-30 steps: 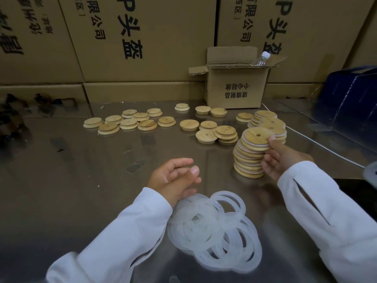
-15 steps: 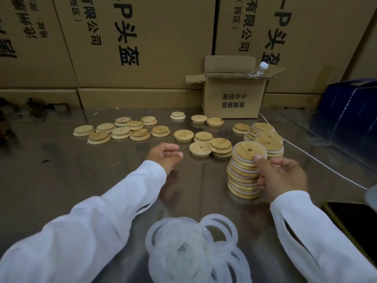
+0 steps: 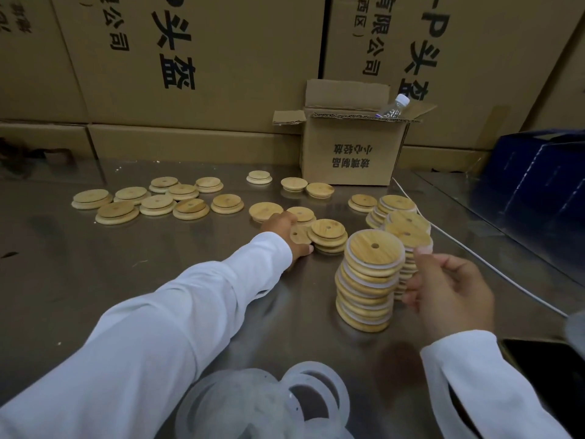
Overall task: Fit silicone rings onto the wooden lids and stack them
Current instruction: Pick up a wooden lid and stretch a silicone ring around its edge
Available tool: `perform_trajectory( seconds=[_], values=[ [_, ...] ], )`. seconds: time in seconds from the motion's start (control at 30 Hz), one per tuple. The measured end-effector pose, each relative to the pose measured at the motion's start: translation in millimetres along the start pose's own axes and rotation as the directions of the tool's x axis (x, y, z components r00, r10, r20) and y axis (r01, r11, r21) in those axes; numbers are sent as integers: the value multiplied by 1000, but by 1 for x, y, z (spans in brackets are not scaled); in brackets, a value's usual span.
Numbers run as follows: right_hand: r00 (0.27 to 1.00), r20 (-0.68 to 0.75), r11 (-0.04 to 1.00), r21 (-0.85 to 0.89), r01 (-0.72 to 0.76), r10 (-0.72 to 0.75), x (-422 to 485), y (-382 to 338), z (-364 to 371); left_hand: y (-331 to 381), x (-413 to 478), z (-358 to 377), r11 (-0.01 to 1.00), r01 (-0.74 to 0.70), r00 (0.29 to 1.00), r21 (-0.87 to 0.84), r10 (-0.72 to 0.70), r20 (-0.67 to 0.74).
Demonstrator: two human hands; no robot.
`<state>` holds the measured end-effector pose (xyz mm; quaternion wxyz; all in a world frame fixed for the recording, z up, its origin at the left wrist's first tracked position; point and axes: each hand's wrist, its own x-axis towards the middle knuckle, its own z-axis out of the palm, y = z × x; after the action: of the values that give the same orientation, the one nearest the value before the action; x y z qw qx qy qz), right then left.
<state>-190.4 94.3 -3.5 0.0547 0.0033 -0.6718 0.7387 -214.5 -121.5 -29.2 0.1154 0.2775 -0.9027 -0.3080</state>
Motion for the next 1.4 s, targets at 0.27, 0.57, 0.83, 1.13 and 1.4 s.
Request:
perform_trajectory(
  seconds=[0.27, 0.57, 0.83, 1.13, 1.4],
  values=[
    [998, 41, 997, 64, 35, -38, -7, 1, 2, -8, -36, -32, 981, 68, 997, -180, -71, -9],
    [971, 63, 972, 55, 229, -232, -33, -6, 0, -16, -137, -75, 286, 448, 893, -847, -83, 443],
    [547, 788, 817, -102, 568, -281, -75, 14, 3, -47, -192, -65, 235, 217, 976, -948, -32, 215],
    [511, 850, 598, -343, 724, -130, -75, 24, 3, -53, -195, -50, 287, 47, 996, -957, 53, 65],
    [521, 851, 820, -247, 516, -71, -76, 15, 4, -53, -195, -51, 205, 94, 994, -974, 38, 104]
  ],
)
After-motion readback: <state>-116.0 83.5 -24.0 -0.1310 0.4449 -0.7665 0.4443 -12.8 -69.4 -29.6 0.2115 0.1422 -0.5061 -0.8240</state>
